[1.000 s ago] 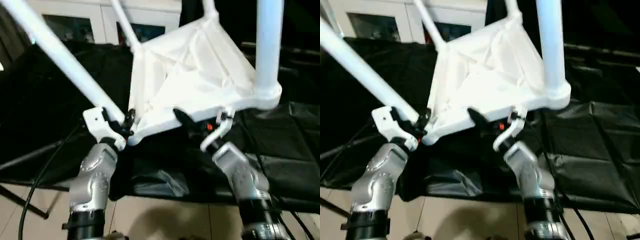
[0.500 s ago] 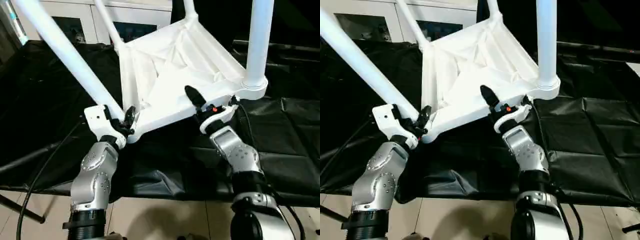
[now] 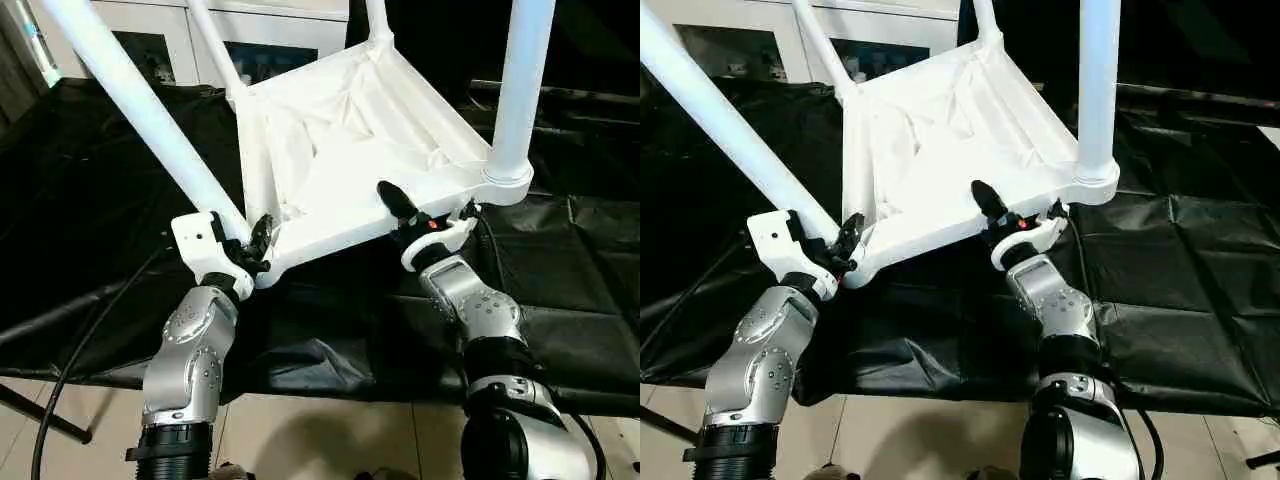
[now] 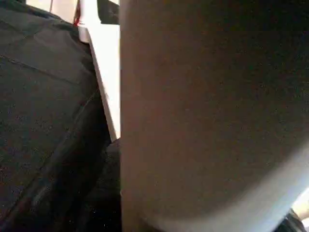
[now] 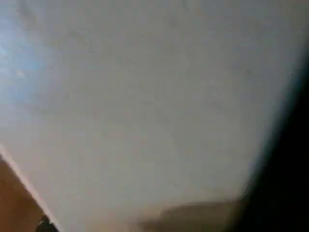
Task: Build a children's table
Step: Flip table
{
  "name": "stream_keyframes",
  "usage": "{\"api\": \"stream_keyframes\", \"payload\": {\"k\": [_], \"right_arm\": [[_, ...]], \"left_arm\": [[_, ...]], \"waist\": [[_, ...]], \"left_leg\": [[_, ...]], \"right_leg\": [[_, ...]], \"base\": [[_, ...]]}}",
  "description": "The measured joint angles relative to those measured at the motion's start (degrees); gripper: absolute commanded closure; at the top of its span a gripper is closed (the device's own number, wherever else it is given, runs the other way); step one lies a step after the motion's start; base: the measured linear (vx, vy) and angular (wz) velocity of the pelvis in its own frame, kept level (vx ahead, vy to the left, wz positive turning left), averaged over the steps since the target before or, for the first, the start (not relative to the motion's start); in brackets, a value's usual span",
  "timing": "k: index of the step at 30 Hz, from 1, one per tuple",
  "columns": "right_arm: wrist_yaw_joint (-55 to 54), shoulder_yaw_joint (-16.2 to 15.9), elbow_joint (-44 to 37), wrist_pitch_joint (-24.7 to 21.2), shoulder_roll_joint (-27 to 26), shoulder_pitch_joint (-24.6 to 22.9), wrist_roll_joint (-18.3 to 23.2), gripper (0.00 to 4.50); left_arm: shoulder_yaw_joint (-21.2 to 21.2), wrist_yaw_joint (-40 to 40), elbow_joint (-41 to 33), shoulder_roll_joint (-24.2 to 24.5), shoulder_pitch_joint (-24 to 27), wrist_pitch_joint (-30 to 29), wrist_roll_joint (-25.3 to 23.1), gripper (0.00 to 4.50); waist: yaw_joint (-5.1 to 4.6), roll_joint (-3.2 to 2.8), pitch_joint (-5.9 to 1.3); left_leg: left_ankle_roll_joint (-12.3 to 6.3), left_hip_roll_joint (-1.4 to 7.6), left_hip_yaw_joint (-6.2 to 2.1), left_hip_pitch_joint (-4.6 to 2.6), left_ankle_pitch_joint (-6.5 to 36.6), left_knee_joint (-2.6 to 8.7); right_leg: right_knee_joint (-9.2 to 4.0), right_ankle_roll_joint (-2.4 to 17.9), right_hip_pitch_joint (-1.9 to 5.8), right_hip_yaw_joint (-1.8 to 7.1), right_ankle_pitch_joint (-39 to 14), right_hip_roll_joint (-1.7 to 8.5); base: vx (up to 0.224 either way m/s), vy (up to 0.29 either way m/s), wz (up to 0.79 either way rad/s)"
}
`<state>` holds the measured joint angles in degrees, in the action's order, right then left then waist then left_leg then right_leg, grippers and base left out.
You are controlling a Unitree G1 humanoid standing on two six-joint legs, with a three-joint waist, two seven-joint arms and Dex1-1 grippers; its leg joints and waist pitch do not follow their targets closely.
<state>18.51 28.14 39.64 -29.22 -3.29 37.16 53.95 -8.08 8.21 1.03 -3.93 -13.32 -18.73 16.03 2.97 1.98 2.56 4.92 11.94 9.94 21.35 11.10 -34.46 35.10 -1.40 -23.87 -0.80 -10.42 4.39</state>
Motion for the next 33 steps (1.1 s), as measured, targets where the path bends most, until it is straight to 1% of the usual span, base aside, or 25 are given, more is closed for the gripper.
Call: {"api": "stream_keyframes", "payload": {"k": [1, 2, 4, 5, 6, 7, 9, 12, 13, 14, 15, 17, 18, 20, 22, 23, 25, 26, 28, 29, 30, 33], "right_arm": [[0.0, 0.1, 0.0, 0.0, 0.0, 0.1, 0.0, 1.70], [-0.1, 0.2, 0.1, 0.0, 0.0, 0.3, 0.0, 1.83], [-0.5, 0.6, 0.4, 0.1, 0.0, 0.7, -0.1, 2.02], [-0.9, 0.7, 0.5, 0.5, 0.2, 0.8, -0.2, 2.09], [-1.9, 0.8, 1.3, 0.9, 0.7, 0.8, -0.8, 2.16], [-2.3, 0.9, 1.8, 1.0, 0.8, 0.7, -1.1, 2.26], [-2.6, 1.3, 2.3, 1.6, 0.6, 0.5, -1.3, 2.44], [-3.0, 1.2, 1.5, 2.1, 0.7, 0.6, -1.8, 2.50], [-3.2, 1.2, 1.2, 2.1, 0.8, 0.7, -1.9, 2.54], [-3.5, 1.2, 1.0, 2.1, 0.8, 0.7, -1.8, 2.54], [-3.6, 1.1, 0.7, 2.1, 0.9, 0.8, -1.8, 2.54], [-3.8, 1.0, 0.4, 2.1, 1.5, 0.8, -2.1, 2.54], [-4.3, 1.0, -0.2, 2.3, 1.6, 0.8, -2.5, 2.54], [-5.0, 1.0, -0.7, 2.9, 1.8, 0.9, -2.7, 2.54], [-6.2, 1.1, -1.4, 4.2, 2.3, 1.3, -3.1, 2.54], [-7.0, 1.4, -1.8, 5.1, 2.4, 1.5, -3.1, 2.54], [-8.3, 2.7, -3.2, 6.4, 3.6, 1.5, -3.1, 2.54], [-8.7, 3.0, -3.7, 6.9, 4.2, 1.5, -3.3, 2.54], [-9.5, 3.2, -5.9, 7.6, 5.0, 1.3, -4.5, 2.54], [-9.8, 3.0, -7.0, 7.6, 5.3, 1.0, -5.1, 2.54], [-10.0, 2.6, -8.6, 7.6, 5.7, 0.5, -6.1, 2.54], [-11.4, 0.5, -13.1, 7.6, 6.3, -0.7, -8.3, 2.54]], "left_arm": [[0.0, 0.0, 0.0, 0.0, 0.0, 0.0, 0.0, 2.39], [0.0, 0.0, 0.0, 0.0, 0.0, 0.0, 0.0, 2.04], [-0.1, 0.1, 0.0, -0.1, 0.0, -0.1, 0.2, 1.69], [-0.2, 0.4, 0.0, -0.2, -0.1, -0.6, 1.7, 1.69], [-0.1, 0.8, 0.1, -0.2, 0.0, -1.5, 3.1, 1.61], [-0.3, 0.9, 0.1, -0.2, 0.0, -1.7, 3.3, 1.45], [-0.7, 1.0, 0.0, -0.2, 0.0, -1.7, 4.0, 1.23], [-1.4, 1.2, -0.2, -0.1, 0.0, -2.4, 6.2, 1.03], [-1.7, 1.5, -0.2, 0.0, 0.1, -2.7, 6.7, 0.80], [-1.8, 1.7, -0.5, 0.4, 0.5, -3.1, 7.0, 0.80], [-1.9, 2.3, -1.4, 0.7, 1.6, -3.6, 7.8, 0.66], [-1.8, 3.6, -2.4, 1.2, 3.3, -4.8, 8.7, 0.45], [-1.7, 4.5, -3.1, 1.8, 4.3, -5.3, 9.1, 0.45], [-1.5, 5.6, -3.9, 2.8, 5.3, -5.8, 9.3, 0.26], [-0.5, 7.0, -5.7, 4.6, 7.1, -5.8, 9.1, 0.05], [-0.4, 7.4, -6.2, 5.5, 7.9, -5.6, 8.9, 0.02], [-1.0, 7.9, -6.4, 7.1, 9.2, -5.4, 8.6, 0.00], [-1.0, 8.4, -6.6, 8.1, 9.8, -5.4, 8.4, 0.00], [0.4, 11.6, -8.3, 12.1, 11.9, -6.2, 7.8, 0.00], [1.8, 13.7, -9.4, 14.4, 12.8, -6.5, 7.4, 0.00], [3.6, 16.3, -10.8, 17.1, 13.8, -6.8, 6.6, 0.00], [6.8, 21.5, -13.4, 21.3, 14.7, -4.9, 4.4, 0.00]], "waist": [[0.00, 0.00, 0.00], [0.00, -0.01, 0.00], [0.00, -0.01, 0.00], [0.13, 0.01, -0.01], [0.45, 0.12, 0.06], [0.56, 0.16, 0.12], [0.57, -0.03, 0.24], [0.57, -0.02, 0.24], [0.60, -0.02, 0.24], [0.65, -0.02, 0.24], [0.68, -0.03, 0.24], [0.89, -0.02, 0.24], [1.09, -0.03, 0.24], [1.68, -0.03, 0.24], [2.41, -0.08, 0.26], [2.65, -0.10, 0.28], [3.48, -0.12, 0.29], [3.70, -0.12, 0.29], [3.64, -0.14, 0.30], [3.51, -0.14, 0.30], [3.42, -0.15, 0.30], [3.29, -0.15, 0.32]], "left_leg": [[0.00, 0.00, 0.00, 0.00, 0.0, 0.00], [0.01, 0.00, 0.00, 0.00, 0.0, 0.00], [0.02, 0.00, 0.00, 0.00, 0.0, 0.00], [0.04, 0.00, 0.00, 0.00, 0.0, 0.00], [0.10, 0.00, 0.00, 0.05, 0.0, 0.00], [0.12, 0.00, 0.00, 0.18, 0.0, 0.00], [0.03, -0.02, 0.01, 0.47, -0.1, -0.01], [-0.14, -0.02, 0.01, 0.64, -0.2, -0.03], [-0.14, -0.03, 0.01, 0.65, -0.2, -0.03], [-0.14, -0.02, 0.01, 0.65, -0.3, -0.03], [-0.14, -0.02, 0.01, 0.65, -0.3, -0.03], [-0.14, -0.01, 0.01, 0.67, -0.3, -0.04], [-0.12, -0.01, 0.01, 0.66, -0.3, -0.05], [0.00, 0.00, 0.01, 0.68, -0.3, -0.04], [0.20, 0.01, 0.02, 0.71, -0.3, -0.03], [0.19, 0.02, 0.05, 0.73, -0.4, -0.02], [0.18, 0.01, 0.08, 0.82, -0.4, -0.02], [0.16, 0.01, 0.09, 0.86, -0.4, -0.02], [0.17, 0.01, 0.15, 0.88, -0.5, -0.02], [0.19, -0.01, 0.14, 0.87, -0.6, -0.02], [0.22, 0.00, 0.13, 0.86, -0.6, -0.02], [0.30, 0.02, 0.11, 0.85, -0.6, 0.02]], "right_leg": [[0.00, 0.0, -0.01, 0.01, 0.0, 0.00], [0.01, 0.0, -0.01, 0.01, 0.0, 0.00], [0.01, 0.0, -0.01, 0.00, 0.0, 0.00], [0.01, 0.0, 0.01, -0.03, 0.0, 0.00], [0.01, 0.0, -0.04, -0.04, 0.0, 0.00], [0.02, 0.1, -0.14, -0.06, 0.0, 0.00], [0.05, 0.1, -0.40, -0.03, 0.1, 0.06], [0.13, 0.1, -0.59, -0.07, 0.1, 0.01], [0.16, 0.1, -0.63, -0.07, 0.1, 0.01], [0.16, 0.1, -0.64, -0.08, 0.1, 0.00], [0.17, 0.1, -0.64, -0.08, 0.1, 0.00], [0.17, 0.1, -0.64, -0.08, 0.1, 0.01], [0.18, 0.1, -0.64, -0.07, 0.1, 0.01], [0.21, 0.1, -0.64, -0.09, 0.1, 0.01], [0.24, 0.1, -0.64, -0.09, 0.1, 0.03], [0.25, 0.1, -0.63, -0.09, 0.1, 0.04], [0.25, 0.1, -0.60, -0.07, 0.2, 0.04], [0.25, 0.1, -0.57, -0.06, 0.2, 0.05], [0.26, 0.1, -0.57, -0.01, 0.2, 0.05], [0.25, 0.0, -0.57, -0.03, 0.2, 0.03], [0.26, 0.0, -0.58, -0.04, 0.2, 0.02], [0.35, 0.0, -0.64, -0.05, 0.2, -0.03]], "base": [[0.000, 0.000, 0.00], [0.000, 0.000, 0.00], [0.000, 0.000, 0.00], [0.000, 0.000, 0.00], [0.000, 0.000, 0.00], [0.000, 0.000, 0.00], [0.000, 0.000, 0.00], [0.000, 0.000, 0.00], [0.000, 0.000, 0.00], [0.000, 0.000, 0.00], [0.000, 0.000, 0.00], [0.000, 0.000, 0.00], [0.000, 0.000, 0.00], [0.000, 0.000, 0.00], [0.000, 0.000, 0.00], [0.000, 0.000, 0.00], [0.000, 0.000, 0.00], [0.000, 0.000, 0.00], [0.000, 0.000, 0.00], [0.000, 0.000, 0.00], [0.000, 0.000, 0.00], [0.000, 0.000, 0.00]]}}
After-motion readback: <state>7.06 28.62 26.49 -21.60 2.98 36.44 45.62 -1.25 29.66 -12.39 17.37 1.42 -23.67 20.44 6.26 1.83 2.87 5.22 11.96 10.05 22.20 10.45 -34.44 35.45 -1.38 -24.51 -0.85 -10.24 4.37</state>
